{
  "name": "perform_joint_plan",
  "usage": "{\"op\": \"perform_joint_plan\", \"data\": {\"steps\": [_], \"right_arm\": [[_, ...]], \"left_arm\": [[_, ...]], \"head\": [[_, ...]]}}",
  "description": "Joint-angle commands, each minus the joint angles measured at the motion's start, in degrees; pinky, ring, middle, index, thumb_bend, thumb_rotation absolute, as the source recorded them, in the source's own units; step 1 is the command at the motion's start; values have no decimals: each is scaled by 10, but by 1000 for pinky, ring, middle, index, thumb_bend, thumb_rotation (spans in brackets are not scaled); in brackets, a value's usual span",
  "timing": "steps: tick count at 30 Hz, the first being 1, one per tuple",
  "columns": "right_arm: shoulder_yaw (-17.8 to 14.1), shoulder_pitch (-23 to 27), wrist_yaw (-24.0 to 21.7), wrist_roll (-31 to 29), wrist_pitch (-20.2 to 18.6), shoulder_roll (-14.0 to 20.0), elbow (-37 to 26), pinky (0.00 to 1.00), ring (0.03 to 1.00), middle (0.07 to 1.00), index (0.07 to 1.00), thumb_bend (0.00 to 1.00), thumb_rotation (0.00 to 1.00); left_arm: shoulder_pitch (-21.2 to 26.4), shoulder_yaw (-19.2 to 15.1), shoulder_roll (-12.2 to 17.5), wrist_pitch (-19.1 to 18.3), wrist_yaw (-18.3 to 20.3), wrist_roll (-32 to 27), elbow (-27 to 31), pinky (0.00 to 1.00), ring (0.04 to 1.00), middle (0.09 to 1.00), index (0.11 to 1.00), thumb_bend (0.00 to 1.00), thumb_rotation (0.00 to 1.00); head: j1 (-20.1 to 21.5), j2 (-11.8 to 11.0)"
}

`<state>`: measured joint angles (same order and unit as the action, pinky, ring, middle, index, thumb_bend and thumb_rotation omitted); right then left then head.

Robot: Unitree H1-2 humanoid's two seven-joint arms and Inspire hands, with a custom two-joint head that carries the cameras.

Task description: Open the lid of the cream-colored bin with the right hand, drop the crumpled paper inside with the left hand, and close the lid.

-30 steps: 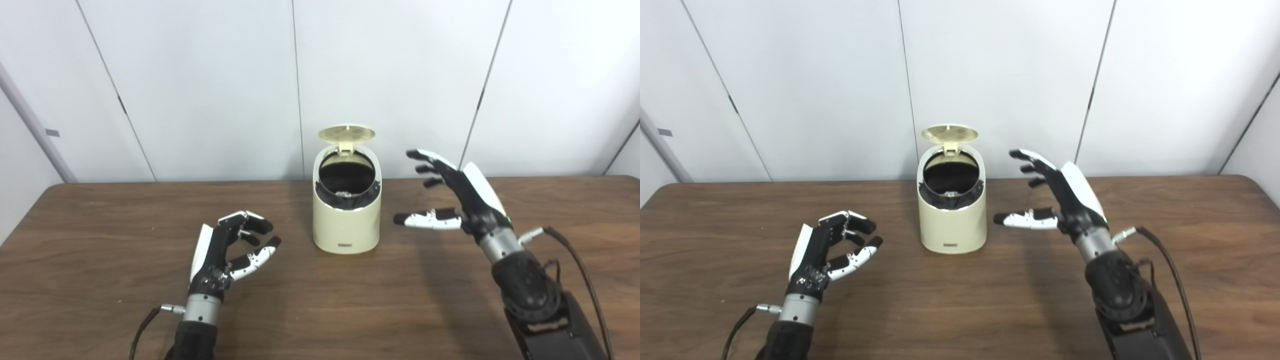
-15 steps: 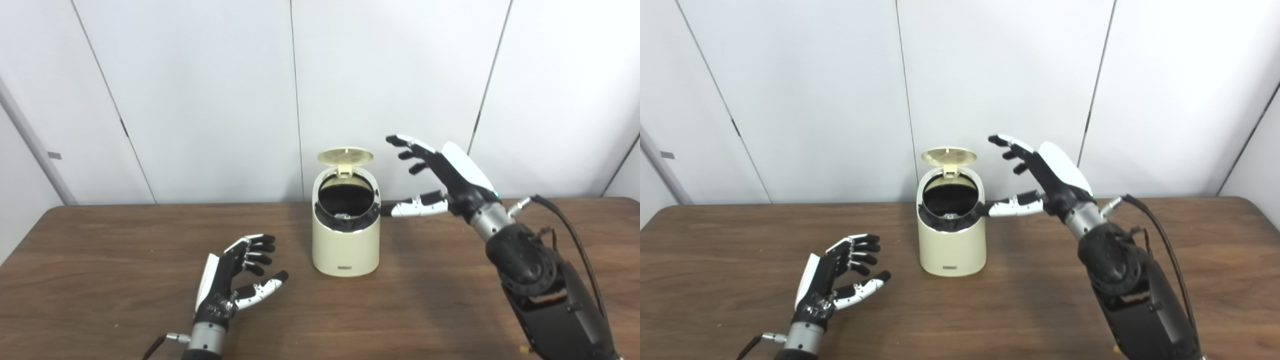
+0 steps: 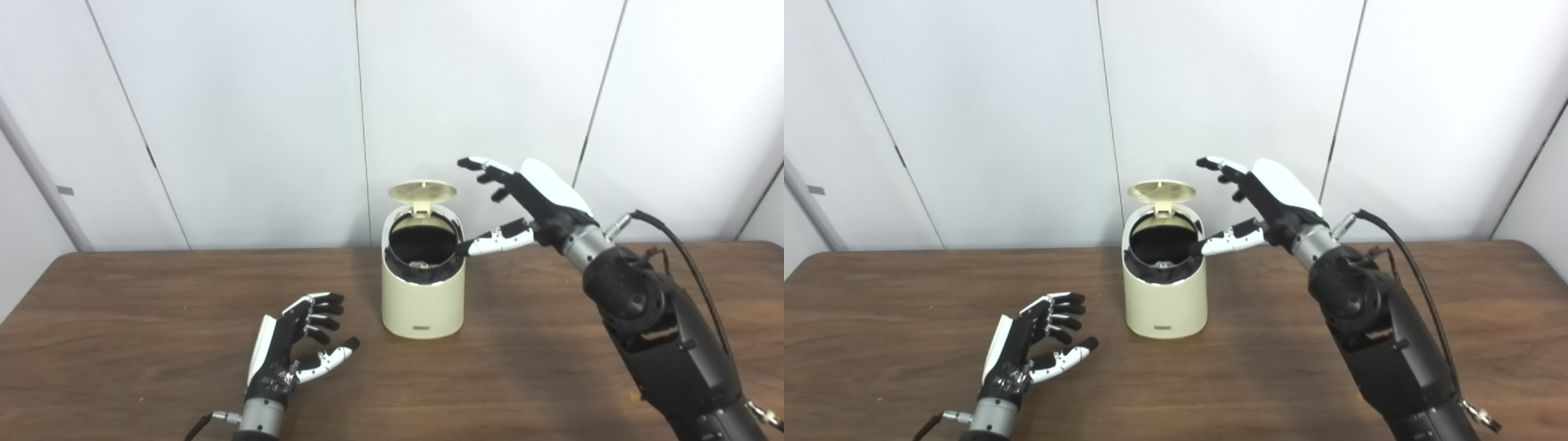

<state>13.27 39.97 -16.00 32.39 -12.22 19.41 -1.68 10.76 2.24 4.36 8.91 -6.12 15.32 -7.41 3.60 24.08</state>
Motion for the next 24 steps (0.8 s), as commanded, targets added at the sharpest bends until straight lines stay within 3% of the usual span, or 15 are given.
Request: {"op": "perform_joint_plan", "data": {"steps": [1, 5, 18, 24], "right_arm": [[3, 37, -5, 11, 4, 10, -16, 697, 844, 898, 885, 734, 336], [17, 46, -26, 22, 5, 14, -16, 709, 849, 891, 895, 723, 370], [36, 63, -32, 27, 31, 6, -1, 707, 853, 865, 859, 767, 385], [45, 68, -44, 26, 38, 7, -13, 757, 881, 885, 863, 771, 352]], "left_arm": [[16, -1, -1, 9, -6, 0, 12, 504, 603, 673, 697, 656, 23], [16, -3, -1, 10, -6, 0, 13, 502, 600, 669, 694, 658, 25], [15, -3, -3, 2, -6, 1, 17, 502, 594, 659, 689, 669, 31], [16, -3, -5, -2, -4, -1, 21, 509, 601, 665, 693, 670, 25]], "head": [[0, 1], [-4, 4], [-9, 11], [-10, 15]]}}
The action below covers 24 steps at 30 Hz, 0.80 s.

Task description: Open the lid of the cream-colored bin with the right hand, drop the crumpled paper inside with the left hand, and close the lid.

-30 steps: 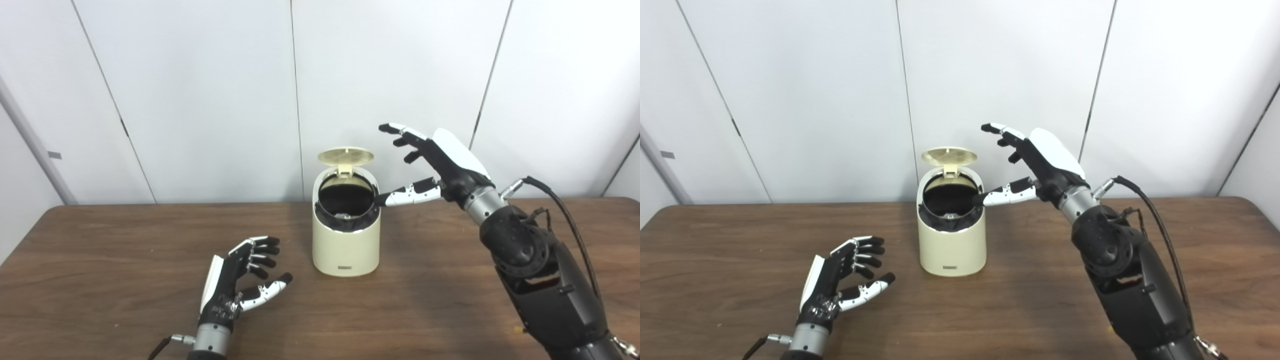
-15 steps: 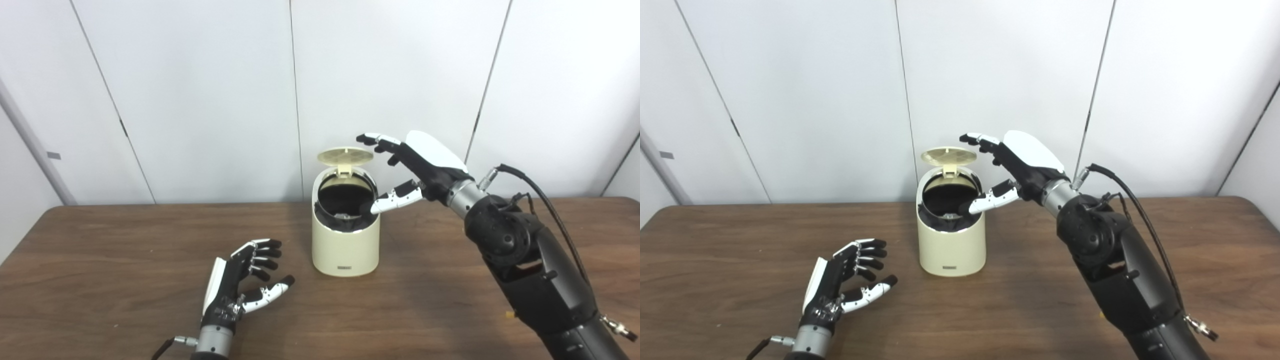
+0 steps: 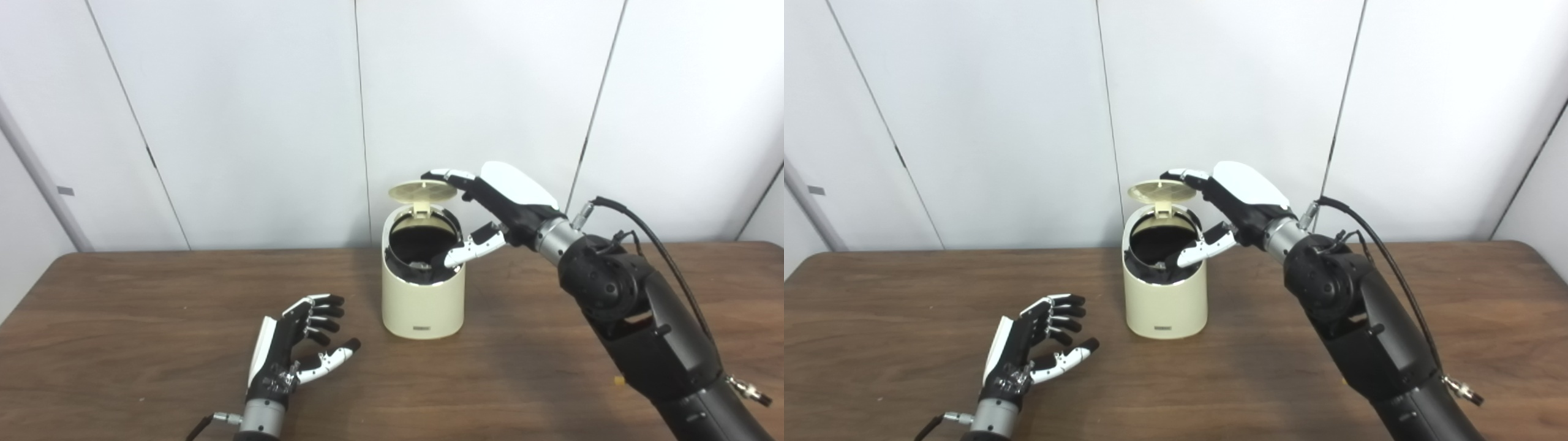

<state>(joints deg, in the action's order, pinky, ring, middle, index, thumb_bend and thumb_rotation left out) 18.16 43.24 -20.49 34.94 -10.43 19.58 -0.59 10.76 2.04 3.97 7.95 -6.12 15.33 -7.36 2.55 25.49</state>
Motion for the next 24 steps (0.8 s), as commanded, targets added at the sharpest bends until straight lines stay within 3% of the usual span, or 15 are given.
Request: {"op": "perform_joint_plan", "data": {"steps": [1, 11, 19, 24], "right_arm": [[-3, 36, -3, 1, 20, 6, -27, 762, 879, 882, 863, 774, 349], [7, 28, -41, 1, 35, 20, -65, 763, 876, 873, 858, 763, 342], [8, 13, -48, 3, 63, 38, -83, 708, 813, 821, 799, 786, 296], [7, 0, -60, 8, 59, 47, -97, 688, 789, 807, 778, 790, 313]], "left_arm": [[16, 0, -1, 6, -4, 0, 21, 508, 601, 666, 694, 669, 19], [17, 1, -3, 0, -4, 3, 27, 509, 602, 666, 693, 669, 18], [16, 1, -4, -5, -2, 2, 32, 513, 600, 659, 688, 668, 16], [15, 1, -4, -11, 0, -1, 36, 507, 598, 662, 685, 665, 13]], "head": [[1, 1], [-3, 8], [-2, 18], [-2, 23]]}}
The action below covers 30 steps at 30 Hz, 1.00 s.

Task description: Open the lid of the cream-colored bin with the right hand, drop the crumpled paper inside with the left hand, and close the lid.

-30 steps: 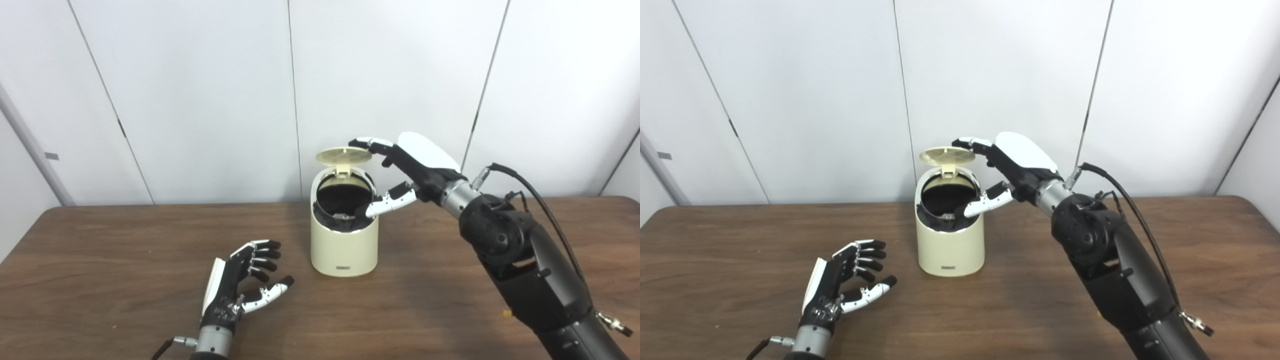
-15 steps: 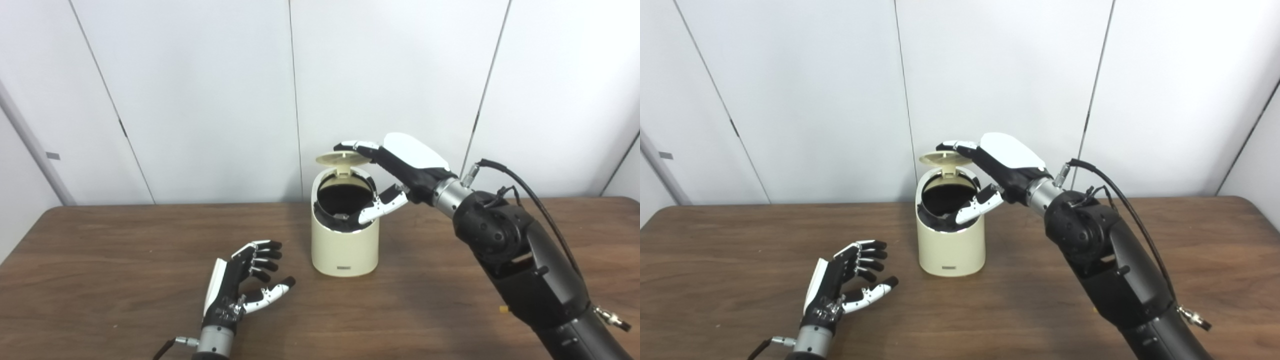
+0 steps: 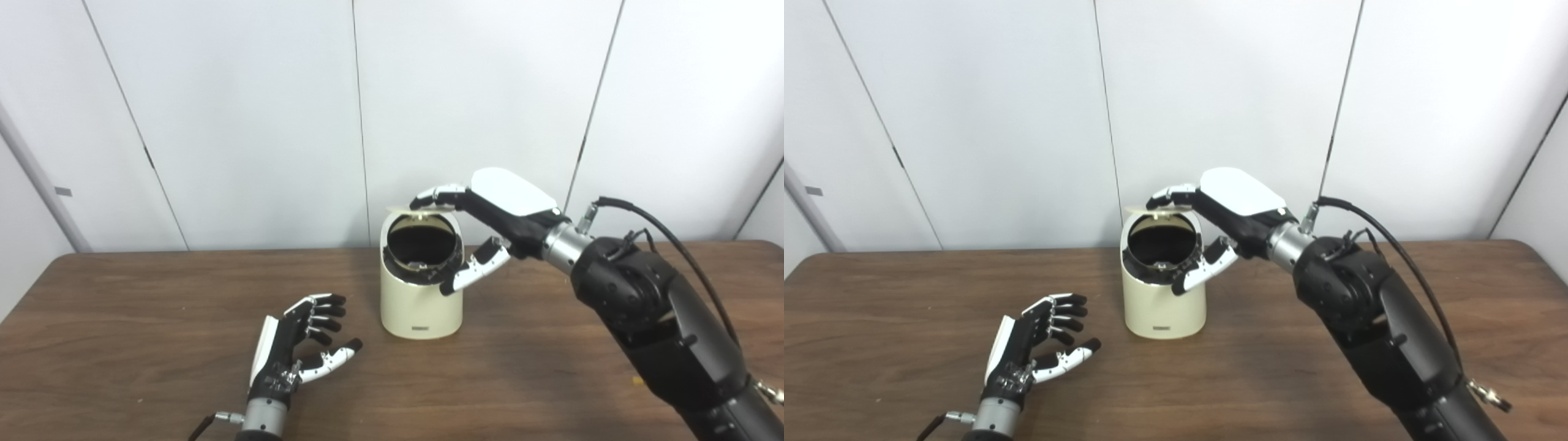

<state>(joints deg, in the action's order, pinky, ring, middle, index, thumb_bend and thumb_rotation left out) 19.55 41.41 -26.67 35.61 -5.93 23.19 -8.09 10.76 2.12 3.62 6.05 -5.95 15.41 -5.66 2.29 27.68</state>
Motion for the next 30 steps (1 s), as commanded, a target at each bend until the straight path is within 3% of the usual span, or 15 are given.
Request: {"op": "perform_joint_plan", "data": {"steps": [1, 13, 30], "right_arm": [[-7, 16, 0, 3, 14, 11, -23, 686, 786, 804, 775, 789, 318], [3, -1, -38, 23, 5, 12, -25, 693, 791, 798, 771, 782, 327], [21, 3, -47, 41, 32, 7, 8, 691, 800, 779, 768, 795, 332]], "left_arm": [[15, 1, -1, 7, -1, -2, 20, 510, 601, 663, 685, 664, 17], [13, 2, -2, 2, 0, -4, 25, 506, 599, 662, 679, 663, 15], [9, 7, -7, -14, -2, 4, 34, 501, 586, 654, 681, 659, 29]], "head": [[1, 1], [-4, 9], [-10, 23]]}}
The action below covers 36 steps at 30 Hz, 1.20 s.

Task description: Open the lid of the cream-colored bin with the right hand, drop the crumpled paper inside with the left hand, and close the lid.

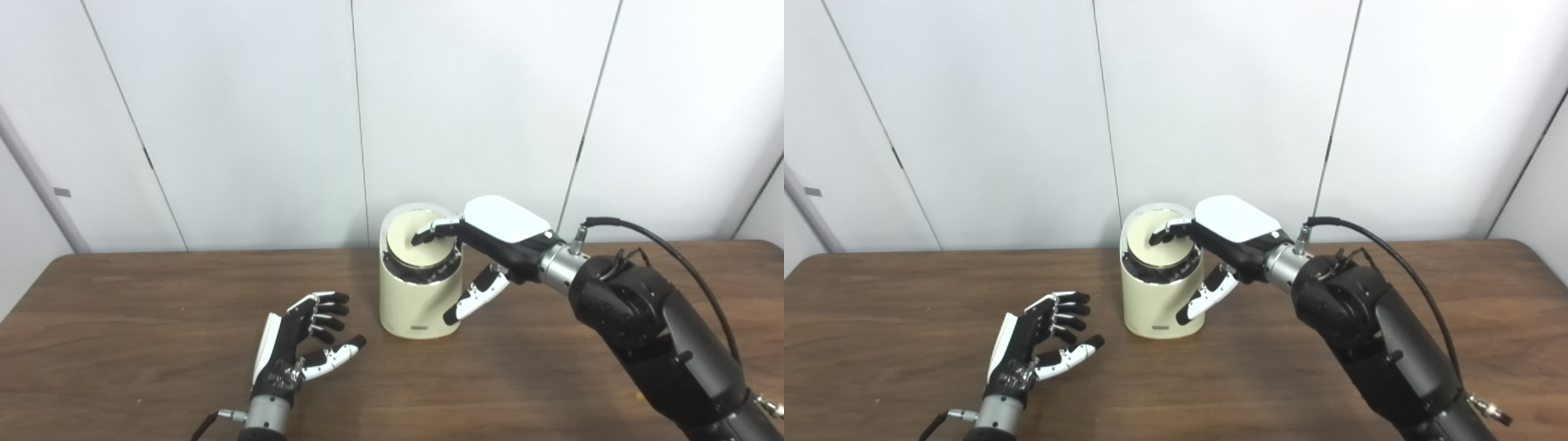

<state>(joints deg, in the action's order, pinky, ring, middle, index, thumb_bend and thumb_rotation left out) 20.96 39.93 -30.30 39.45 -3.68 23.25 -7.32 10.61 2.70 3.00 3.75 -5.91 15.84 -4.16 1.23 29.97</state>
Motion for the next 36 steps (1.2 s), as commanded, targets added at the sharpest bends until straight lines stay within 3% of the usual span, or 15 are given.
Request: {"op": "perform_joint_plan", "data": {"steps": [1, 11, 16, 25, 36], "right_arm": [[9, 18, -12, 5, 14, 8, 0, 696, 802, 777, 768, 796, 335], [40, 20, -27, 41, 66, 32, -7, 713, 815, 728, 726, 779, 322], [56, 26, -33, 40, 104, 46, 4, 704, 788, 673, 641, 782, 305], [67, 29, -45, 30, 118, 51, 8, 765, 778, 642, 608, 775, 321], [66, 24, -47, 30, 122, 51, 12, 753, 764, 648, 626, 763, 334]], "left_arm": [[11, 1, -1, 8, -3, 0, 20, 503, 587, 653, 681, 660, 34], [8, 1, -6, -9, -4, 5, 33, 524, 600, 658, 682, 666, 46], [8, 1, -6, -11, -4, 4, 37, 508, 592, 658, 683, 663, 44], [6, 2, -7, -23, -1, 1, 48, 499, 590, 663, 685, 654, 46], [4, 4, -7, -27, -1, 2, 48, 511, 598, 660, 687, 658, 68]], "head": [[0, 1], [-6, 12], [-7, 15], [-8, 27], [-9, 29]]}}
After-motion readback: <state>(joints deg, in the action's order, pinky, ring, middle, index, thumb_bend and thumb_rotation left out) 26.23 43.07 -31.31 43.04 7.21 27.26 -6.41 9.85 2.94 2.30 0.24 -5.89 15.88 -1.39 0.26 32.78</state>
